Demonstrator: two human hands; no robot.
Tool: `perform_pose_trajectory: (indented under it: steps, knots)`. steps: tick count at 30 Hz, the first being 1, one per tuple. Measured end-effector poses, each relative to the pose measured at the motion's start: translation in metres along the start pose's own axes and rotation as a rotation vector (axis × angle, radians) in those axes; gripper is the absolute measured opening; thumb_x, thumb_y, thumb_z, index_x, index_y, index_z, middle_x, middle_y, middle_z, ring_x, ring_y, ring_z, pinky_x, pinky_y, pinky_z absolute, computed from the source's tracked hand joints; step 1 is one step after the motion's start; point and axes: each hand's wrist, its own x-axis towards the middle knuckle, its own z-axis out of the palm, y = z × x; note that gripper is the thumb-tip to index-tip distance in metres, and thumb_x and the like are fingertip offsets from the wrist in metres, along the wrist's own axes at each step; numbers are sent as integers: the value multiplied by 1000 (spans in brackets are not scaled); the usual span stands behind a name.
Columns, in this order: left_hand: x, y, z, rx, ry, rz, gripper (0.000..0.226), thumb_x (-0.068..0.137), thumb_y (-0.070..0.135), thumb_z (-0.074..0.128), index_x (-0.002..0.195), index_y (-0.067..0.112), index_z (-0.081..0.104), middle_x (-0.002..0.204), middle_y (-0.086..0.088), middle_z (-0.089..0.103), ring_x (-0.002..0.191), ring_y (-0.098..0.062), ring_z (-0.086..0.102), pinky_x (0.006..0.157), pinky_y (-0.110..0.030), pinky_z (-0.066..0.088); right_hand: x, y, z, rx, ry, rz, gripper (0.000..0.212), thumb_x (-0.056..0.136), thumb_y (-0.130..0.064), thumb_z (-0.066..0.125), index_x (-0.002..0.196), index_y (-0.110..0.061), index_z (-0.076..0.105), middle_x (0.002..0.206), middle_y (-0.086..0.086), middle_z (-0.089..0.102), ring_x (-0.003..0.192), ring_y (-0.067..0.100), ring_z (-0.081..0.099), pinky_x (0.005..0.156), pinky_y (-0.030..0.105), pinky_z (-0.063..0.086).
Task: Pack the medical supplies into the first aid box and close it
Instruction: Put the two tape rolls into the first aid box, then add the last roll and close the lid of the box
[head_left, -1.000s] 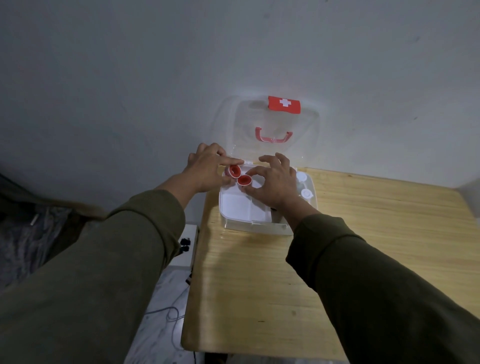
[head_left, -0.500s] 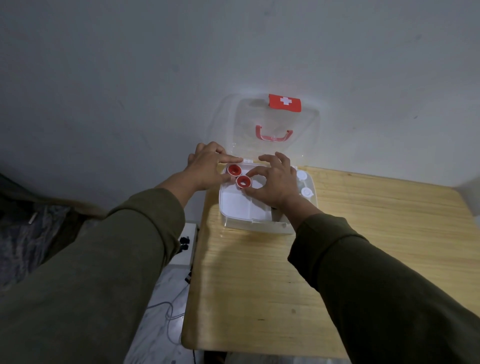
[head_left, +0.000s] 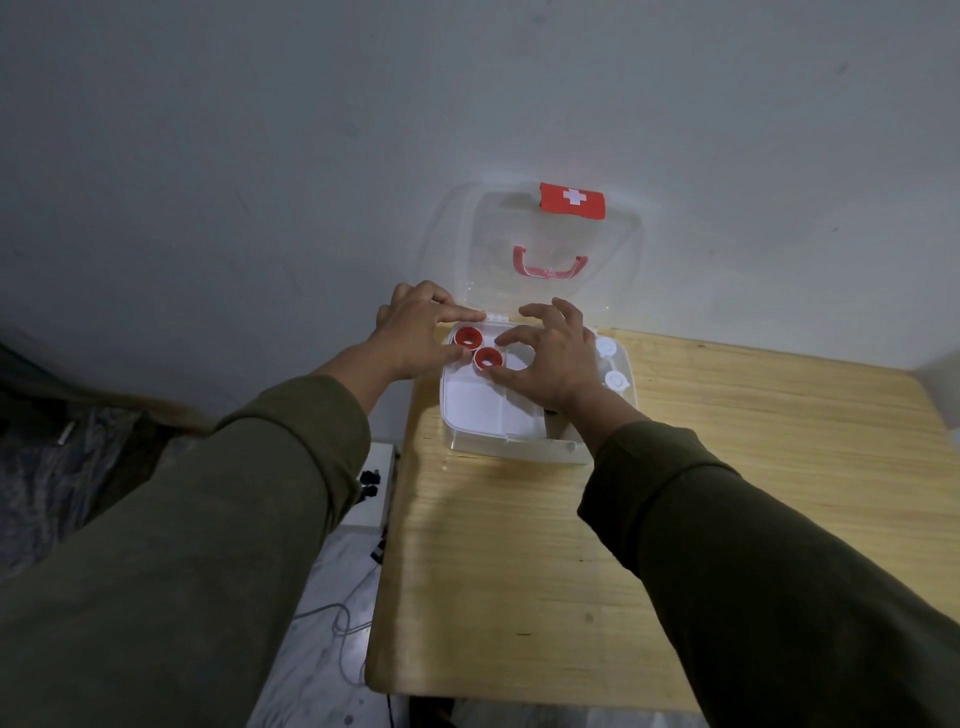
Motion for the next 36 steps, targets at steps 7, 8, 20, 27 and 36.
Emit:
perform_pose_trajectory:
  steps: [7,8,20,27,36]
  knots:
    - [-6,20,-12,-107,102,48,38,83,38,67,121,34,62,124,-1,47,122,-22,36,105,-40,33,-12,18,-45,24,120,19,37,81,-45,65,114,-28,63,141,0,43,139,25,21,109,45,23]
    - [-7,28,-13,-116,116,70,36,83,38,67,119,33,63,123,-1,47,122,-22,36,105,-41,34,-17,26,-53,30,138,31,37,81,-44,65,114,-28,63,140,0,44,139,24,21,108,44,24]
    - [-46,152,59,-182,81,262,33,75,41,74,105,30,70,104,8,45,115,-16,41,101,-34,37,-108,135,-82,-1,130,200,33,79,-46,66,106,-27,67,132,0,51,133,23,28,101,42,30]
    - [-82,193,123,-159,99,194,38,72,44,76,105,26,68,105,6,53,109,-13,48,94,-29,39,-147,188,-66,66,-44,188,38,82,-40,66,117,-25,60,132,6,51,128,25,39,101,41,36]
    - [-116,205,210,-181,58,-231,47,69,51,75,102,20,63,99,3,64,92,-16,60,82,-35,52,-143,212,-30,329,-105,316,45,82,-42,66,116,-13,61,117,9,64,115,25,55,86,28,40]
